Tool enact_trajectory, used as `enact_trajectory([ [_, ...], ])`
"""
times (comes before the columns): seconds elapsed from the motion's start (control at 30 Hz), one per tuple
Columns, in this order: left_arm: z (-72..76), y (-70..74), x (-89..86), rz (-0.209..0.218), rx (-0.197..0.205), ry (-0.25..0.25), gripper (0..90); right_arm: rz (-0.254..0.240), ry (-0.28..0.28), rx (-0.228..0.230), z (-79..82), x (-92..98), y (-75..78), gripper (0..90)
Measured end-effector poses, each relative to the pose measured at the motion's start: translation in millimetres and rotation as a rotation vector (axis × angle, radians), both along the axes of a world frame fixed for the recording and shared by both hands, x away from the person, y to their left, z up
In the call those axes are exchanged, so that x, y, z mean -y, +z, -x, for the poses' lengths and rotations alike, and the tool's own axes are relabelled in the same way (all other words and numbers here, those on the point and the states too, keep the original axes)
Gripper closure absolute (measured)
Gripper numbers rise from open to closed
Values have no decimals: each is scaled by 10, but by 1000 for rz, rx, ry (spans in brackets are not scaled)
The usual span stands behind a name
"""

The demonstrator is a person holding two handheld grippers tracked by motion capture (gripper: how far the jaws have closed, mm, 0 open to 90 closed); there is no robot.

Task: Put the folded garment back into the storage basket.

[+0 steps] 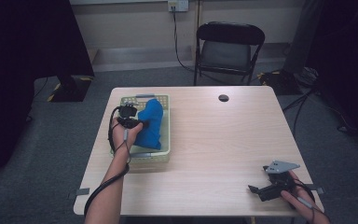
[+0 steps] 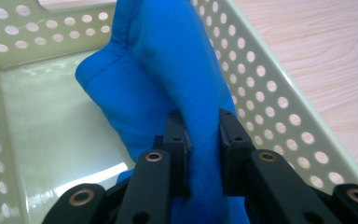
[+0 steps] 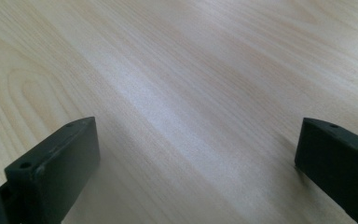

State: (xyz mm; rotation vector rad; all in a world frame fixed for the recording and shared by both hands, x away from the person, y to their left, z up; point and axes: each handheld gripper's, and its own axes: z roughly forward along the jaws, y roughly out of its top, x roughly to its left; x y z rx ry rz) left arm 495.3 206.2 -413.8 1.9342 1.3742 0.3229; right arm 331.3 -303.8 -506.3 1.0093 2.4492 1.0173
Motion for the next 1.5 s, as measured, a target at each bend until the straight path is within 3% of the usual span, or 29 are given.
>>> enact_trajectory([
  [0.43,-98,-100,28,-34,-59,-2,760,0,1,1,-1,1,0,0],
  [0.47,-117,-130,46,-46,-79,-13,760,0,1,1,-1,1,0,0],
  [0.77,-184,-198,85,-68,-128,-31,757,0,0,0,0,0,0,0],
  [1.5,-239,-397,28,-80,-189,-18,735,0,0,0,0,0,0,0],
])
